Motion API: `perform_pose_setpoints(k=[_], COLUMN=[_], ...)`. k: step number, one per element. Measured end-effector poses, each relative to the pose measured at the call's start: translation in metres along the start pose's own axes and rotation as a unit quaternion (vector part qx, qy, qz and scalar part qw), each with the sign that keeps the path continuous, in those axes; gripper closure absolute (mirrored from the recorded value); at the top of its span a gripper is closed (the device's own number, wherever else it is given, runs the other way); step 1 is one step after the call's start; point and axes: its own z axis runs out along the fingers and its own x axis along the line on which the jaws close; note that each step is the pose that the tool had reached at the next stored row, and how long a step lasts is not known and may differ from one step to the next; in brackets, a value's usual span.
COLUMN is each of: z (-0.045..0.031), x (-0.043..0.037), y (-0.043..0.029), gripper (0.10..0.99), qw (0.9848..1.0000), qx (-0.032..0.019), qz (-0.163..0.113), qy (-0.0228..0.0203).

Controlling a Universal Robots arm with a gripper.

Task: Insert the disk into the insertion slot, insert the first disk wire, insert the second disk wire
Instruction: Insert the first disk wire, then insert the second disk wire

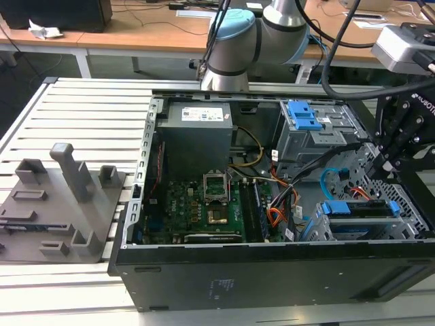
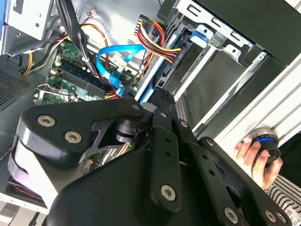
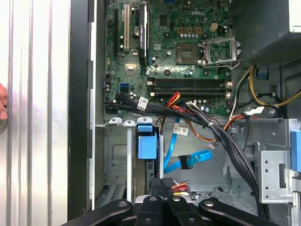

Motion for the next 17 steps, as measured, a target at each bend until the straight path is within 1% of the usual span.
perform_pose_setpoints(k=[5,7,8,9,10,11,12,13,14,15,16,17], z=[0.0,0.0001,0.0,0.0,0.0002,0.0004,0.0005,0.0006,0.0006,0.0006,0.0009,0.0019], x=[0.0,0.0,0.0,0.0,-0.0004,-0.0004,-0.0005,-0.0004,-0.0004,-0.0004,-0.0017,-0.0055], y=[0.0002,0.0003,0.0003,0.0003,0.0004,0.0004,0.0003,0.0004,0.0003,0.0003,0.0021,0.0074], gripper=[0.98,0.851,0.851,0.784,0.784,0.784,0.784,0.784,0.784,0.784,0.784,0.784], qw=[1.0,1.0,1.0,1.0,1.0,0.9994,0.9986,0.9979,0.9973,0.9972,0.9972,0.9972], qx=[0.0,0.0,0.0,0.0,0.0,-0.0001,-0.0001,-0.0002,-0.0003,-0.0002,-0.0003,-0.0002], qz=[0.0,0.0,0.0,0.0,-0.005,-0.036,-0.054,-0.065,-0.074,-0.075,-0.075,-0.075], qy=[0.0,0.0,0.0,0.0,0.0002,0.002,0.0031,0.0038,0.0044,0.0045,0.0045,0.0044])
